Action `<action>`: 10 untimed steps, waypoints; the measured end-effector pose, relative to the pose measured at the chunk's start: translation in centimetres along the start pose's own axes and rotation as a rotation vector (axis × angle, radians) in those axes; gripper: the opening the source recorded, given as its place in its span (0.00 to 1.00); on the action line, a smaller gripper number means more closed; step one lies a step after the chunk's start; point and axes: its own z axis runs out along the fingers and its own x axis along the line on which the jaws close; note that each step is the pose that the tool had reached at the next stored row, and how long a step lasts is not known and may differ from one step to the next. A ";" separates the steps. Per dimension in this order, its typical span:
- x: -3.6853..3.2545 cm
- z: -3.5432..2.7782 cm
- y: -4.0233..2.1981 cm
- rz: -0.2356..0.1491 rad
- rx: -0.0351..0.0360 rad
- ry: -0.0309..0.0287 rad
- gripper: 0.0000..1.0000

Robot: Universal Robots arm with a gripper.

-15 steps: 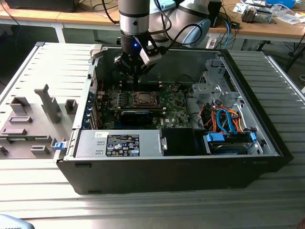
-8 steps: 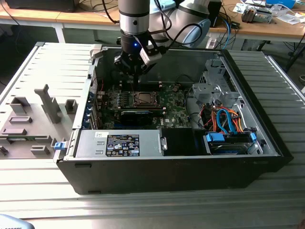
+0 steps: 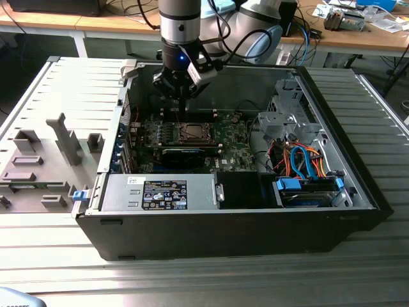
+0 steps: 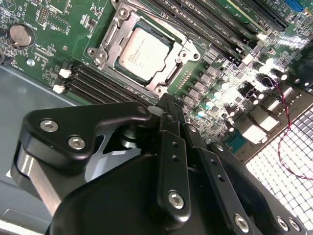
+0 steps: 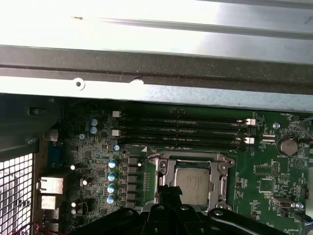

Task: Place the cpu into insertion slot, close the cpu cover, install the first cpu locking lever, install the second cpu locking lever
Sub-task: 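Install the first cpu locking lever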

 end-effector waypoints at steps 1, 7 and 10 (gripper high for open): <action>0.00 -0.04 0.00 0.000 0.0001 0.0000 0.11; -0.01 -0.26 0.00 0.000 -0.0001 -0.0002 0.11; -0.01 -0.28 0.00 0.000 0.0000 0.0000 0.11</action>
